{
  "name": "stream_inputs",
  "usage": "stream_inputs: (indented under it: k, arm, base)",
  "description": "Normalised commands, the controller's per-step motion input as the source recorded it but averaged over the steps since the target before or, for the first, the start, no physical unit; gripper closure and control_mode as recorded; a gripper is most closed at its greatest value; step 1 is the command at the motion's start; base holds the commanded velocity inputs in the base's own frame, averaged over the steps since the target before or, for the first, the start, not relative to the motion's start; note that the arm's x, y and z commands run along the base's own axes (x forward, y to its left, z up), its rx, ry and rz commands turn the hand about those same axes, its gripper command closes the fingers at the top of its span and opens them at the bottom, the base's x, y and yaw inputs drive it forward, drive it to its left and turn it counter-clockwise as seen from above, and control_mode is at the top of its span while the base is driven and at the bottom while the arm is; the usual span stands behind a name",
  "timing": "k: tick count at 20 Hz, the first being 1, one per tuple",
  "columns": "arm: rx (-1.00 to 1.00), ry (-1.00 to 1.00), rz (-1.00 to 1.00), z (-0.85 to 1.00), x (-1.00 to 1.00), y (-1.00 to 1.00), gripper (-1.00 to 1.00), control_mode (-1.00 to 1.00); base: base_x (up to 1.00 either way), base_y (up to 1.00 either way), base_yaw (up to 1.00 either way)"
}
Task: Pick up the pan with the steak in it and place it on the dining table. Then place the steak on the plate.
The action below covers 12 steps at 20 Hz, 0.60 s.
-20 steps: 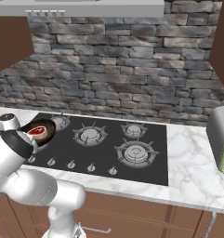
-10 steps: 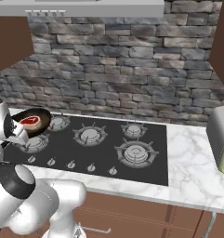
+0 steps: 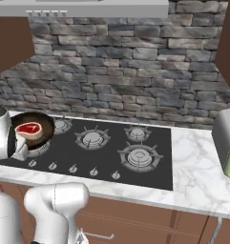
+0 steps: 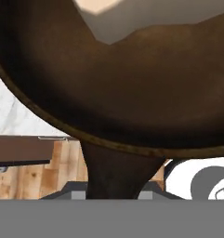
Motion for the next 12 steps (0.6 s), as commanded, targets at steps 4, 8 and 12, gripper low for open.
stream_inputs:
  k: [4, 8, 12]
  arm:
    - [0.03, 0.04, 0.05, 0.13, -0.76, -0.38, 1.00, -1.00]
    - [0.03, 0.02, 0.09, 0.22, -0.81, -0.32, 1.00, -1.00]
    - [0.00, 0.01, 0.09, 0.00, -0.41, -0.12, 1.00, -1.00]
  base:
    - [0.00, 0.00, 0.00]
    - [0.00, 0.00, 0.00]
    - [0.00, 0.00, 0.00]
